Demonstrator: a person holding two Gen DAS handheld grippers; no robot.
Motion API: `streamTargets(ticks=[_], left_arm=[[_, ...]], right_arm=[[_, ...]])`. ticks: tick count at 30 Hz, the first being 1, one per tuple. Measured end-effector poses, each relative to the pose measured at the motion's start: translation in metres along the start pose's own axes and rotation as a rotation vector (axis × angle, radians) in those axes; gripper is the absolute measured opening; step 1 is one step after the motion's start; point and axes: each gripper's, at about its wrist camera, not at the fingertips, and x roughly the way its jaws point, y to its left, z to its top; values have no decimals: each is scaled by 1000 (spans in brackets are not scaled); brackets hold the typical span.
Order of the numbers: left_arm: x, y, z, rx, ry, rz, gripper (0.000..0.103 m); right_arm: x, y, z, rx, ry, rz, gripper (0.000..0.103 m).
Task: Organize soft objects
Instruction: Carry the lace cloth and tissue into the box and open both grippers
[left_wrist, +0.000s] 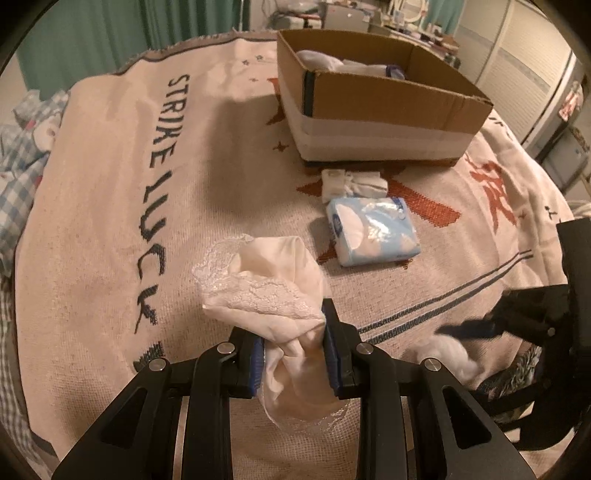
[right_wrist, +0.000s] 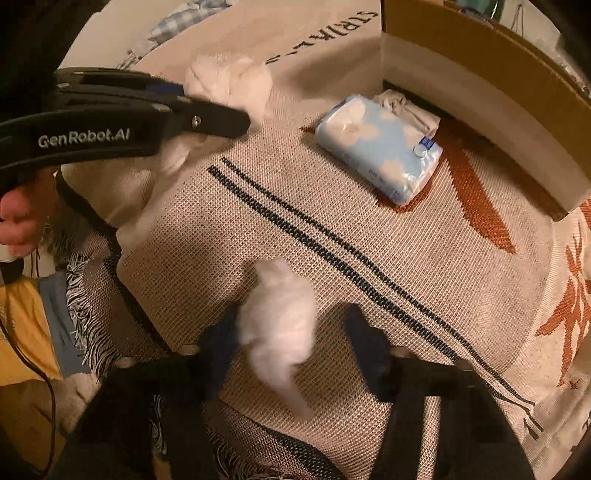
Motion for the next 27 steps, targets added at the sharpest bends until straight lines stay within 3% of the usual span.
streamTargets(ticks=[1, 6, 12, 19, 22, 27], left_arm=[[-2, -1, 1, 2, -7, -1, 26], [-23, -14, 17, 42, -86, 29, 26], [-87, -44, 59, 106, -338, 28, 26], [-137, -72, 125, 117, -542, 29, 26], [-140, -76, 153, 119, -575, 18, 26], [-111, -69, 189, 76, -553, 5, 26]], right_arm=[[-3, -2, 2, 4, -3, 20, 30], [-39, -21, 17, 44, -98, 8, 29], [-121, -68, 41, 159, -322, -114, 29], [-210, -111, 85, 248, -527, -203, 29], [-232, -126, 103, 240, -569, -237, 29], [-229, -147, 127, 228, -567, -266, 29]])
